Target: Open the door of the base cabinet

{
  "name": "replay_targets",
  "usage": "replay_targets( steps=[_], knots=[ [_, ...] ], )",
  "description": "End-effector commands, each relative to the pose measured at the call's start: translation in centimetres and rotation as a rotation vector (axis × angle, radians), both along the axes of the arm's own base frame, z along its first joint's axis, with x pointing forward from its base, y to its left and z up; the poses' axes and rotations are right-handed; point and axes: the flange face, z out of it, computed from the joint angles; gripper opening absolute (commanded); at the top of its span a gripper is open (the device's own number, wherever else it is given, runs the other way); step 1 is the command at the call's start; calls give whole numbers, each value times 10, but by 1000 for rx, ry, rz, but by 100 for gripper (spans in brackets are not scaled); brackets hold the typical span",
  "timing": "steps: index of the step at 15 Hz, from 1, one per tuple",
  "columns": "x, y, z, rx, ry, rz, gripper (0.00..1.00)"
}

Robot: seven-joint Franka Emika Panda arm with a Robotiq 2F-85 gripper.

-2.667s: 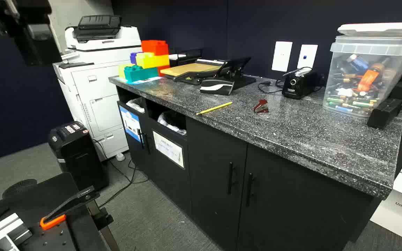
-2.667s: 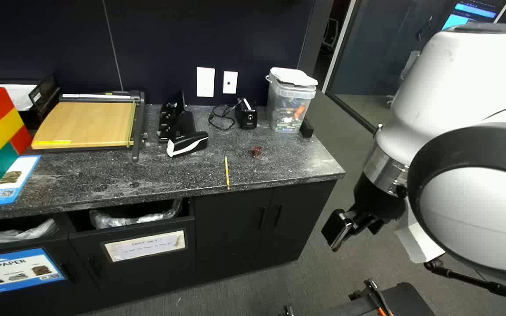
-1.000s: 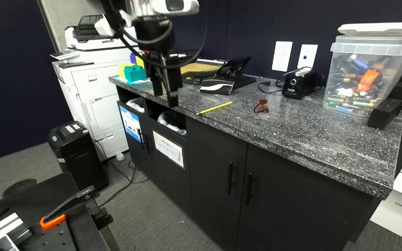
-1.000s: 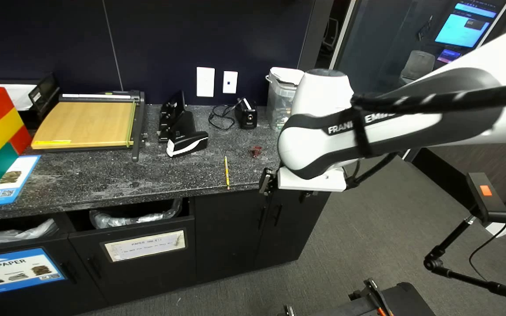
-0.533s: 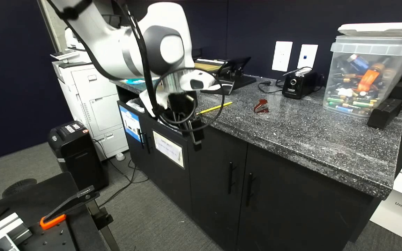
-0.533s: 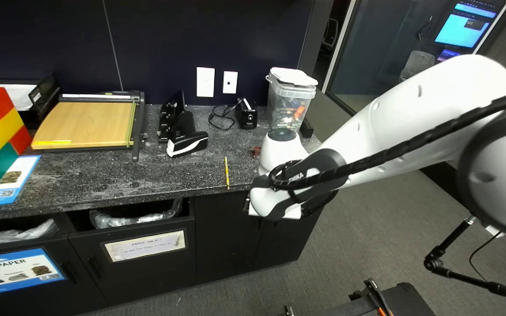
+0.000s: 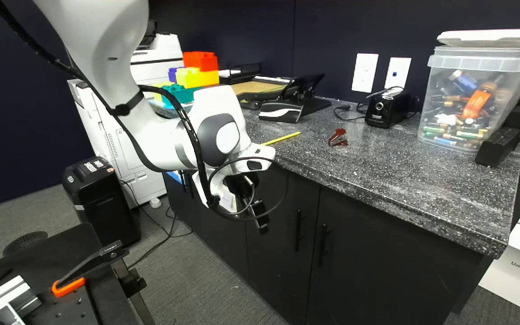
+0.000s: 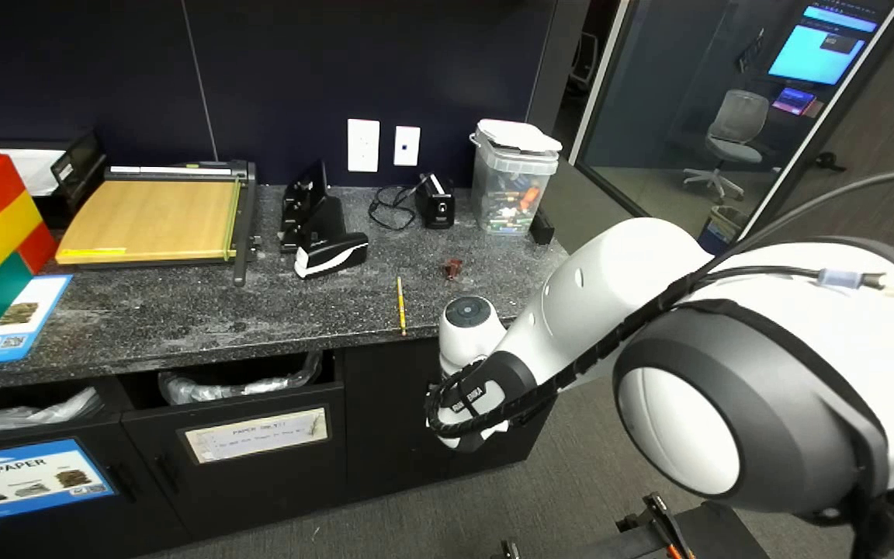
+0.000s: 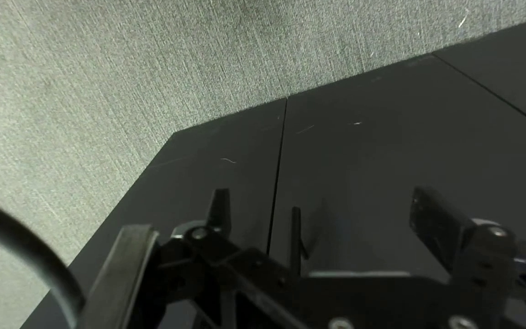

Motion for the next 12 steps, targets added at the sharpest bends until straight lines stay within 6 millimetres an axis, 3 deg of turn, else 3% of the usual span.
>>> replay_targets(
  steps=[1, 12],
  knots=[
    [14, 2, -22, -16, -98, -23, 100],
    [47, -6, -68, -53, -359, -82, 100]
  ],
)
